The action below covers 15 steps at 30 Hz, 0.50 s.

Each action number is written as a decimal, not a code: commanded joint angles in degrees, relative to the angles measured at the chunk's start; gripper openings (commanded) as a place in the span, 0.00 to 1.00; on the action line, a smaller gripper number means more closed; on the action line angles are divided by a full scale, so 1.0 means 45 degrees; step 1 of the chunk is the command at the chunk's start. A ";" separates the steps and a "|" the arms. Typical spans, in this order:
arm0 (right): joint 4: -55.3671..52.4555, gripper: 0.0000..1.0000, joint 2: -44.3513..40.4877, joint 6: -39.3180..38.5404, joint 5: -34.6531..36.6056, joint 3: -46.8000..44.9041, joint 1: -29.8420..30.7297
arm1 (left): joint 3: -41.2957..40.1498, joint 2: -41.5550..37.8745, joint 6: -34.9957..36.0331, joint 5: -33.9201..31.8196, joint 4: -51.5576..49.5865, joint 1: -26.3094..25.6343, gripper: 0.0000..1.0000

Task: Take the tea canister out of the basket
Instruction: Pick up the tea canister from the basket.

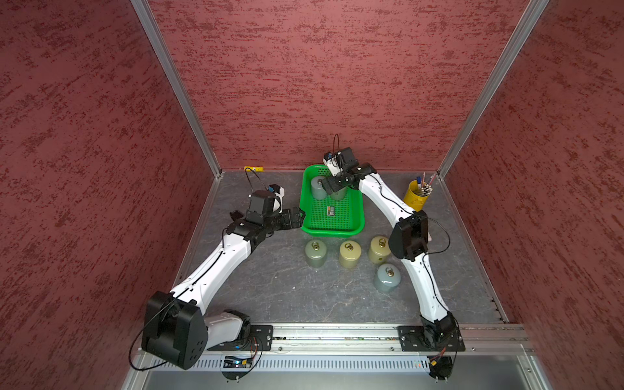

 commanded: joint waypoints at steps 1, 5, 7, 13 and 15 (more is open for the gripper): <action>-0.0195 0.99 0.0257 0.0249 -0.0268 0.0695 -0.0412 | -0.0052 0.0226 0.0126 0.0194 0.0352 0.0147 1.00; -0.0007 0.99 0.0584 0.0245 -0.0580 0.0851 -0.0576 | -0.0093 0.0402 0.0109 0.0301 0.0514 0.0192 1.00; 0.0038 0.99 0.0737 0.0240 -0.0594 0.0847 -0.0645 | -0.0113 0.0482 0.0106 0.0296 0.0575 0.0233 1.00; 0.0230 0.99 0.1193 0.0249 -0.0642 0.0842 -0.0791 | -0.0074 0.0581 0.0070 0.0375 0.0674 0.0270 1.00; 0.0315 0.99 0.1287 0.0278 -0.0642 0.0855 -0.0829 | -0.0057 0.0593 0.0080 0.0384 0.0694 0.0289 1.00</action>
